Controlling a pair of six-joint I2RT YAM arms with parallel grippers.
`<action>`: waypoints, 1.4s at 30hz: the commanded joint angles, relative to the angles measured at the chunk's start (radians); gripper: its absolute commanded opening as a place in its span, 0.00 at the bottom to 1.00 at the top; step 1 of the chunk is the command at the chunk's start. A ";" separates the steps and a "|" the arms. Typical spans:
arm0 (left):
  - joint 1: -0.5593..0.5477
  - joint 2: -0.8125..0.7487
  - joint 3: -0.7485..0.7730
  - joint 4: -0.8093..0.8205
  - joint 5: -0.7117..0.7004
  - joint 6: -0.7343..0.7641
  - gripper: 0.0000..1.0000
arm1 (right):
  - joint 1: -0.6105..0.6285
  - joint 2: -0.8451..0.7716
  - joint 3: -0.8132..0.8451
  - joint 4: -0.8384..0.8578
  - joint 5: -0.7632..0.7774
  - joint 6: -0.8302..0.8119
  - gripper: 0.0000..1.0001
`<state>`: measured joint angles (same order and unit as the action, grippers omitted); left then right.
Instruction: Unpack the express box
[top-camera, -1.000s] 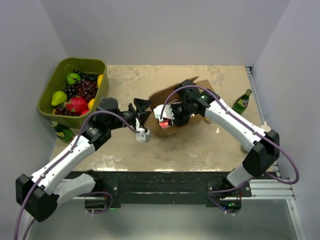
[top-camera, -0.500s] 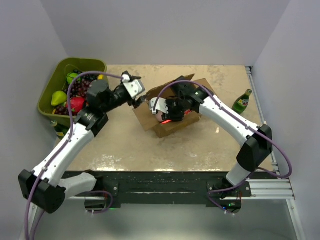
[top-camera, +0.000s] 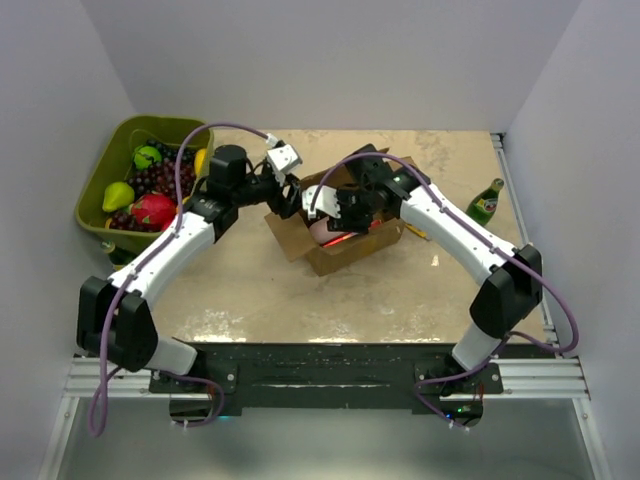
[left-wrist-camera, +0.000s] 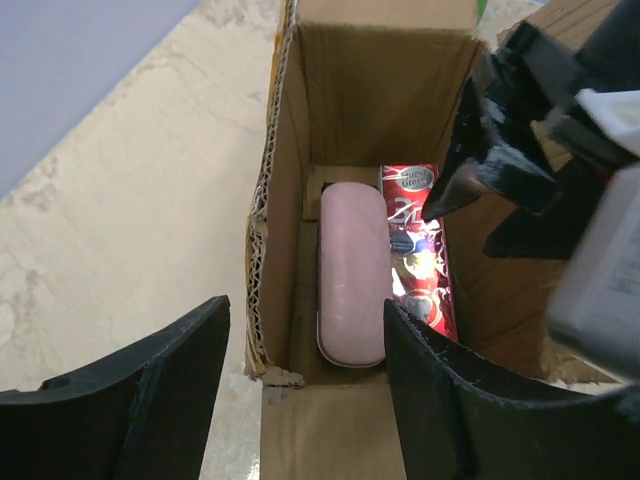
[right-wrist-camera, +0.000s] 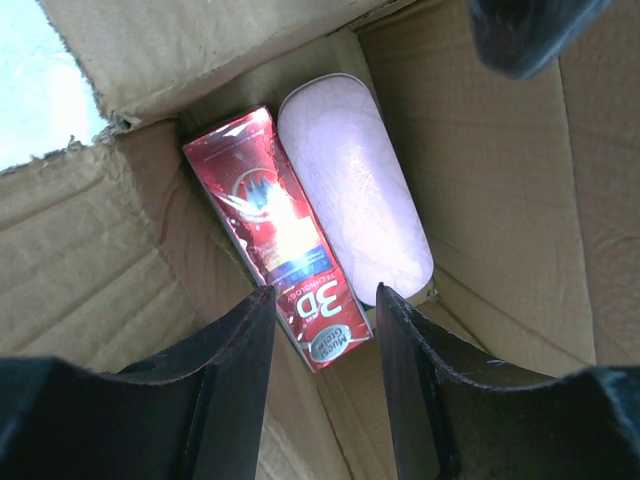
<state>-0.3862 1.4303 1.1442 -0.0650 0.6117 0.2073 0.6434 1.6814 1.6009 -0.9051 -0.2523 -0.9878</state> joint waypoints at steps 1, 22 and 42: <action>0.006 0.103 0.081 0.024 -0.055 -0.029 0.60 | 0.002 -0.003 -0.010 0.001 0.005 -0.015 0.48; 0.009 0.048 0.063 0.205 0.299 -0.164 0.00 | 0.033 -0.012 -0.173 0.156 0.068 -0.253 0.61; 0.010 0.179 0.134 0.186 0.467 -0.253 0.00 | -0.017 0.191 -0.317 0.532 0.144 -0.377 0.80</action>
<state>-0.3500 1.6203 1.2152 0.0368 0.8989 -0.0242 0.6674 1.7771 1.2671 -0.3386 -0.1169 -1.3071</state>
